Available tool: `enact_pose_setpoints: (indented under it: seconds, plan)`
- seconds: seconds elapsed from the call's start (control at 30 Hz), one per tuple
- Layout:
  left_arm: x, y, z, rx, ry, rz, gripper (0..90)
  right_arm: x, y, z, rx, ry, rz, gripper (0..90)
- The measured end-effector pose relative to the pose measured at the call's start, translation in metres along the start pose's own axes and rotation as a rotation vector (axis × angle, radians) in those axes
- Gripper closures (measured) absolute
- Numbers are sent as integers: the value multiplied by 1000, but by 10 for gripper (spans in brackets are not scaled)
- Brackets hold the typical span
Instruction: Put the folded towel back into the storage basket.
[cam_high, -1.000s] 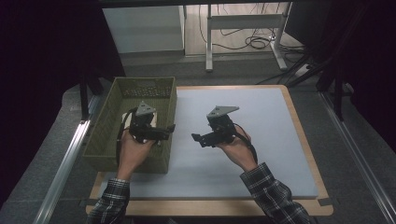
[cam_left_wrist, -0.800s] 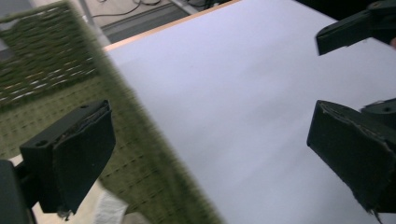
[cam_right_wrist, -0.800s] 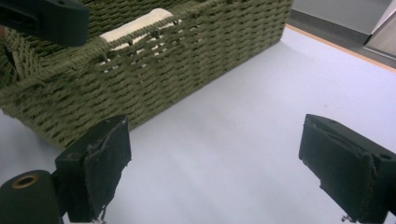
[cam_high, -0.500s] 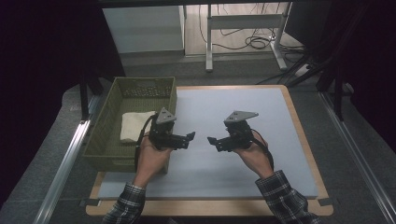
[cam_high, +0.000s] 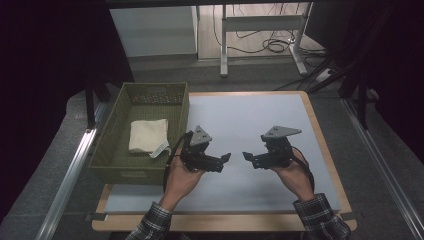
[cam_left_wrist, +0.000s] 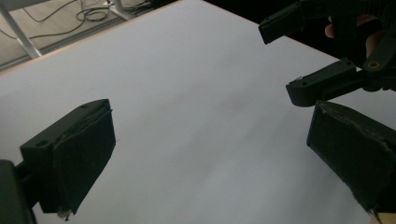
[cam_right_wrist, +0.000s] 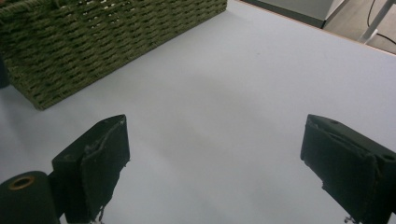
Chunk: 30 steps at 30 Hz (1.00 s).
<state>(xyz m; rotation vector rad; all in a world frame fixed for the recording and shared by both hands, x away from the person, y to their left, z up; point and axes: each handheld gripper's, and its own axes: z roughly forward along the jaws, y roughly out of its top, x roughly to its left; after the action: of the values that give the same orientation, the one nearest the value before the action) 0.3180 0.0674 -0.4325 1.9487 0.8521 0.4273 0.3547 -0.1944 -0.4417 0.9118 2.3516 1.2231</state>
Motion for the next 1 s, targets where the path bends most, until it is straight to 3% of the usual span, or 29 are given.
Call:
enact_pose_setpoints:
  seconds: [0.3,0.6,0.97,1.0]
  plan:
    - [-17,-23,17,4,-29,0,13,-8,-20,-15,-2,-21,13,82]
    - [-32,-60,22,38,20,47,13,-8,-55,-22,19,-63,16,70]
    - [-27,-104,15,61,49,13,17,-2,-96,-20,43,-83,43,69]
    - [-24,-112,15,68,50,4,17,-2,-104,-18,67,-86,48,69]
